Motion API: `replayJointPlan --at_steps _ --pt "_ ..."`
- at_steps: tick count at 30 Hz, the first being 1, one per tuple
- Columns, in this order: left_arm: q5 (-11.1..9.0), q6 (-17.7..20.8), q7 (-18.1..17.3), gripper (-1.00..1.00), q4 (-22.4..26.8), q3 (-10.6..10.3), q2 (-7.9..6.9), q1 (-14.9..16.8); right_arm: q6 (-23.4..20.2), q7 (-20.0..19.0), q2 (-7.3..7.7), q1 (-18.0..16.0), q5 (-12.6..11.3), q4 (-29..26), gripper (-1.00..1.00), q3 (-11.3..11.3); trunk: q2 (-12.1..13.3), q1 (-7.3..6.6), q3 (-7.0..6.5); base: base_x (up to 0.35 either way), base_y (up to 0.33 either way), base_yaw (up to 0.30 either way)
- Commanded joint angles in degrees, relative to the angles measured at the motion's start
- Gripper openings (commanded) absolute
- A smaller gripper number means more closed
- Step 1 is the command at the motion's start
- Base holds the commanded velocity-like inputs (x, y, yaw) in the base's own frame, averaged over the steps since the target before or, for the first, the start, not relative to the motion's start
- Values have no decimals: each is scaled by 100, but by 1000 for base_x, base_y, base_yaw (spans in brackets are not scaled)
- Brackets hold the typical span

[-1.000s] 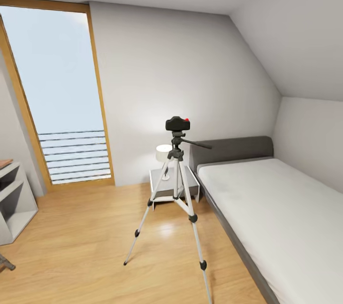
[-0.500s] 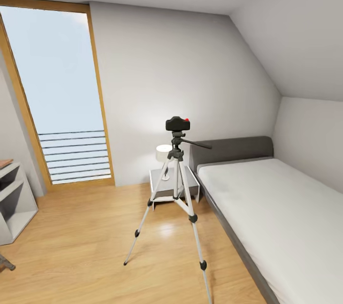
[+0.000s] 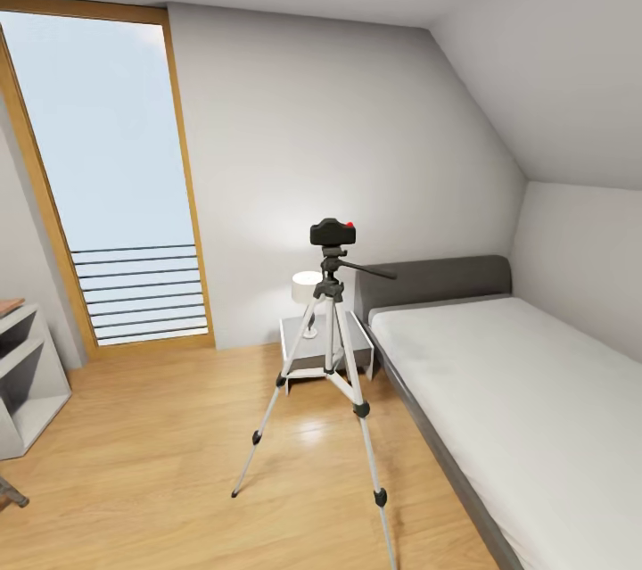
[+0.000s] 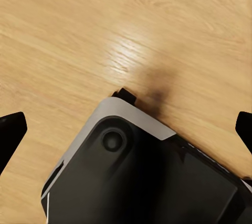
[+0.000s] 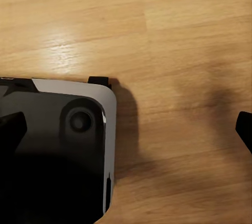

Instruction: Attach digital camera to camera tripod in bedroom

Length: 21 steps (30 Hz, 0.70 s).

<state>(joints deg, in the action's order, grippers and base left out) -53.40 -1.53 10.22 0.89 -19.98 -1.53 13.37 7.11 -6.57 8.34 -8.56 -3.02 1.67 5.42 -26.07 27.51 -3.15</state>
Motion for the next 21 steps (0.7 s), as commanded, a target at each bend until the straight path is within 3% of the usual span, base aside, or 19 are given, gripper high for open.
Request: replayJointPlan --at_steps 1,21 --pt "-47 -6 24 100 7 -49 -1 -1 34 -19 1 -6 -33 18 100 46 -3 2 2 0 0 0" --pt "-47 -6 24 100 15 -47 4 -1 7 -19 -32 -6 -40 18 100 46 -3 2 2 0 0 0"
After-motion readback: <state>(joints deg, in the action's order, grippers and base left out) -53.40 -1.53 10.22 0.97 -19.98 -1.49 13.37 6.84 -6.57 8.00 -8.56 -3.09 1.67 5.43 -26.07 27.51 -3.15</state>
